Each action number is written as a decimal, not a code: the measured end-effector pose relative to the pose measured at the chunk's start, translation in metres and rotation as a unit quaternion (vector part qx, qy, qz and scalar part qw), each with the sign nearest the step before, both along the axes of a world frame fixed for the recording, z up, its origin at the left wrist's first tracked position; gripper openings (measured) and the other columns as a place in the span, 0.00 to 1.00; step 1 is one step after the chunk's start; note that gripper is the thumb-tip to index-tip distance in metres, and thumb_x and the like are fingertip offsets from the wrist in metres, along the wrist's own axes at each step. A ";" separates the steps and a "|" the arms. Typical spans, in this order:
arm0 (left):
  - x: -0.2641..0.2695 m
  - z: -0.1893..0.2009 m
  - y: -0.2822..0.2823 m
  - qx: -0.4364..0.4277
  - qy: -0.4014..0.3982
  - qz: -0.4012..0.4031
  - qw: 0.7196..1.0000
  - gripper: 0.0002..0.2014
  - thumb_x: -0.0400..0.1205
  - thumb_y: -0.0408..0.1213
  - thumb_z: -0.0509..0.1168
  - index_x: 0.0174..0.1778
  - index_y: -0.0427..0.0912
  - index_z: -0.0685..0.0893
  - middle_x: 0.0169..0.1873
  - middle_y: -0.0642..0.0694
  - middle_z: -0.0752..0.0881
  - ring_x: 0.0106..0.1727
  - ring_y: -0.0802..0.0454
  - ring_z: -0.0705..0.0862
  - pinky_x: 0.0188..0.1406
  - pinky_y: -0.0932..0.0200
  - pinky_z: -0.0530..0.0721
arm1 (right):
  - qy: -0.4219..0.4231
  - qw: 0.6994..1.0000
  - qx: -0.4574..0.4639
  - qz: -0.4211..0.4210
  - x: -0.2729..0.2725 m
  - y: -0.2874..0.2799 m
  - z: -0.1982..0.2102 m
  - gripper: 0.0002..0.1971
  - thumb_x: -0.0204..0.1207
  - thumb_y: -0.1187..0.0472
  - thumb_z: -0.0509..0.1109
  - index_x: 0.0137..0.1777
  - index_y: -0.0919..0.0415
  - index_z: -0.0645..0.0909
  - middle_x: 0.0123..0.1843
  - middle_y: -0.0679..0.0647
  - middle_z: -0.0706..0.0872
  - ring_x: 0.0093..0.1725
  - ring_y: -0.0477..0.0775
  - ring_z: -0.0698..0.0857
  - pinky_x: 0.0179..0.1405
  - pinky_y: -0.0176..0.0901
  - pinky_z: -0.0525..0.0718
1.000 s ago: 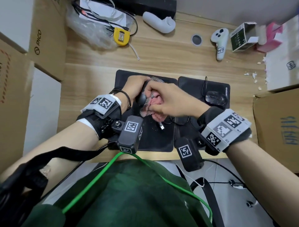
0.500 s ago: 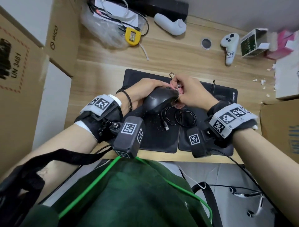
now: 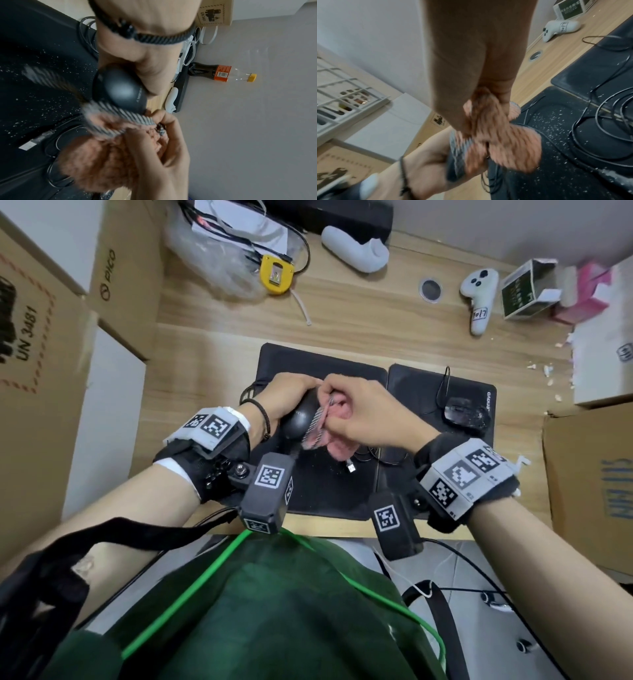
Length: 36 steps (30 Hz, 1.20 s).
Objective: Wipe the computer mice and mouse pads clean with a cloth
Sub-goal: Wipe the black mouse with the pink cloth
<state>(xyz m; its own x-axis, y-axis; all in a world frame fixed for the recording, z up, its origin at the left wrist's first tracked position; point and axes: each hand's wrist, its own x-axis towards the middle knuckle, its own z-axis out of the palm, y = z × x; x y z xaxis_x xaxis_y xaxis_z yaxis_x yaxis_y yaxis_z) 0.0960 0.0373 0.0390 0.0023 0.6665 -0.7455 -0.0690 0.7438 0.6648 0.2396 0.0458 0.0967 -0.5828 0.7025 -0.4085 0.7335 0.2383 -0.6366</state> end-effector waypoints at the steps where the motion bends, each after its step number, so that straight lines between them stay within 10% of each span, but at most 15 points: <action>1: -0.001 0.002 0.000 0.007 -0.009 -0.003 1.000 0.09 0.81 0.36 0.64 0.47 0.43 0.90 0.38 0.50 0.89 0.36 0.56 0.85 0.27 0.71 0.80 | -0.010 1.000 0.006 -0.027 0.003 0.004 -0.002 0.09 0.67 0.68 0.67 0.46 0.57 0.78 0.39 0.52 0.85 0.38 0.51 0.77 0.36 0.29 0.71; 6: -0.005 0.010 0.007 0.031 -0.033 0.004 0.999 0.12 0.81 0.36 0.66 0.57 0.41 0.89 0.48 0.47 0.90 0.42 0.55 0.86 0.36 0.68 0.83 | -0.049 0.993 0.014 -0.109 0.018 0.016 -0.015 0.09 0.71 0.67 0.63 0.46 0.53 0.74 0.49 0.55 0.89 0.41 0.54 0.81 0.37 0.36 0.69; 10: -0.009 0.010 0.009 0.032 -0.020 -0.008 0.999 0.11 0.81 0.38 0.65 0.55 0.43 0.90 0.44 0.48 0.89 0.39 0.54 0.85 0.36 0.64 0.82 | -0.021 0.995 0.019 -0.094 0.011 0.009 -0.007 0.10 0.71 0.70 0.62 0.46 0.53 0.72 0.37 0.48 0.83 0.32 0.38 0.78 0.34 0.32 0.69; 17: -0.002 -0.003 0.002 -0.006 -0.017 0.010 1.000 0.15 0.74 0.26 0.62 0.23 0.45 0.77 0.17 0.50 0.77 0.22 0.54 0.74 0.20 0.69 0.71 | 0.056 0.998 -0.001 0.028 -0.021 -0.012 0.009 0.09 0.66 0.70 0.67 0.44 0.58 0.76 0.33 0.45 0.78 0.33 0.47 0.73 0.35 0.26 0.71; 25: -0.001 0.009 -0.001 -0.019 -0.095 -0.009 0.995 0.12 0.83 0.39 0.63 0.58 0.42 0.88 0.46 0.46 0.90 0.41 0.53 0.86 0.35 0.66 0.84 | -0.010 0.996 0.018 -0.086 0.031 0.018 -0.008 0.10 0.70 0.69 0.69 0.48 0.56 0.75 0.54 0.45 0.87 0.48 0.46 0.83 0.49 0.31 0.74; 31: 0.006 0.010 0.005 -0.006 -0.054 0.030 0.998 0.13 0.81 0.40 0.65 0.58 0.40 0.88 0.49 0.42 0.89 0.42 0.49 0.85 0.36 0.64 0.83 | 0.010 0.995 0.033 -0.095 0.021 0.006 -0.005 0.09 0.69 0.71 0.62 0.47 0.59 0.74 0.34 0.45 0.79 0.30 0.37 0.75 0.32 0.28 0.71; 36: 0.007 0.006 0.001 -0.022 -0.035 0.045 0.998 0.14 0.84 0.39 0.61 0.32 0.48 0.86 0.22 0.52 0.86 0.20 0.58 0.83 0.16 0.72 0.76 | 0.041 0.999 0.006 -0.024 0.006 -0.006 0.006 0.10 0.68 0.69 0.65 0.44 0.54 0.74 0.30 0.44 0.75 0.31 0.41 0.73 0.34 0.28 0.71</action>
